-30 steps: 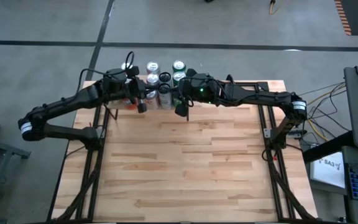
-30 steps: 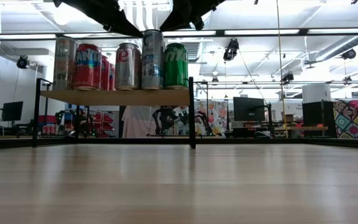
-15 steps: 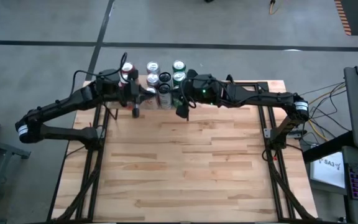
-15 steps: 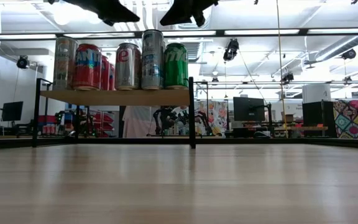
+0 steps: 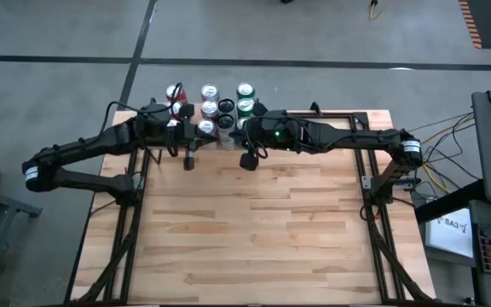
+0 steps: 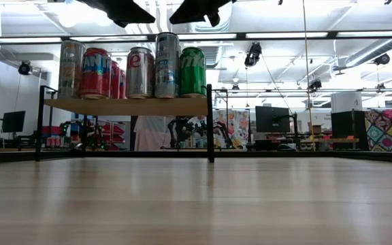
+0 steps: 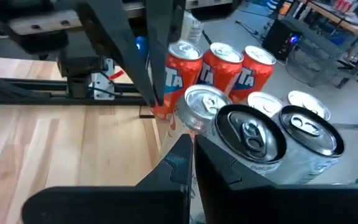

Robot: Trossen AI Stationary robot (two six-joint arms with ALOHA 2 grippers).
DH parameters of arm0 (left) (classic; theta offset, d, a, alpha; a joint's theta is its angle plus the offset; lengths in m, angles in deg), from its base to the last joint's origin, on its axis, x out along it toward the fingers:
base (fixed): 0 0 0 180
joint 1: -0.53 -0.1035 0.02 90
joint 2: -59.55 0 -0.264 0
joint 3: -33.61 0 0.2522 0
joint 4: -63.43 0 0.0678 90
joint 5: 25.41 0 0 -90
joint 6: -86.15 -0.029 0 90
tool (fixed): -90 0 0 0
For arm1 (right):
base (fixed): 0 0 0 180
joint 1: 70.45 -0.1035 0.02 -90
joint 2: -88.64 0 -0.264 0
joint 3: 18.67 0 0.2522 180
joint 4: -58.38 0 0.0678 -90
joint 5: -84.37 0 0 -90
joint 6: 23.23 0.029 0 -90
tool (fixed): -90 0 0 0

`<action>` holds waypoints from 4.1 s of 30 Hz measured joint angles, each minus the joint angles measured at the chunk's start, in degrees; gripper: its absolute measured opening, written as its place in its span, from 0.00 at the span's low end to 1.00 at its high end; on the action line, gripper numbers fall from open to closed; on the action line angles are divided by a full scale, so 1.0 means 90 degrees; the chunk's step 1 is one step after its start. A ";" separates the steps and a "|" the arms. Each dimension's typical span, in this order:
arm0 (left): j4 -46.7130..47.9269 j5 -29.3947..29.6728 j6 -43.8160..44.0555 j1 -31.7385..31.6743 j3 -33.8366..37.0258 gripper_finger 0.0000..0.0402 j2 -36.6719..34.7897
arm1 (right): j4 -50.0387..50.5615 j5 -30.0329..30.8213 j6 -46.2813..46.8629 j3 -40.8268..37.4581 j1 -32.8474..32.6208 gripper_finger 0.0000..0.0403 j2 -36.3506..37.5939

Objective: Place canned beverage on shelf
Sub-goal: Put the white and blue soda can aligned with the other white and blue soda can on the shelf, then adjust the red soda can on the shelf

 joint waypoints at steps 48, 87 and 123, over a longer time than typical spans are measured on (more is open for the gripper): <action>0.0214 0.0874 0.0193 0.0029 0.0002 0.00 -0.0005 | -0.0086 0.0366 0.0132 -0.0007 0.0048 0.02 -0.0262; 0.0338 0.0609 0.0500 0.0483 0.0027 0.00 -0.0423 | 0.1152 0.0370 0.0597 0.0000 -0.0005 0.02 0.0460; 0.3044 0.3383 0.3999 0.1749 0.0928 0.00 -0.1741 | 0.0464 0.0370 0.0844 -0.1559 -0.1002 0.02 0.1481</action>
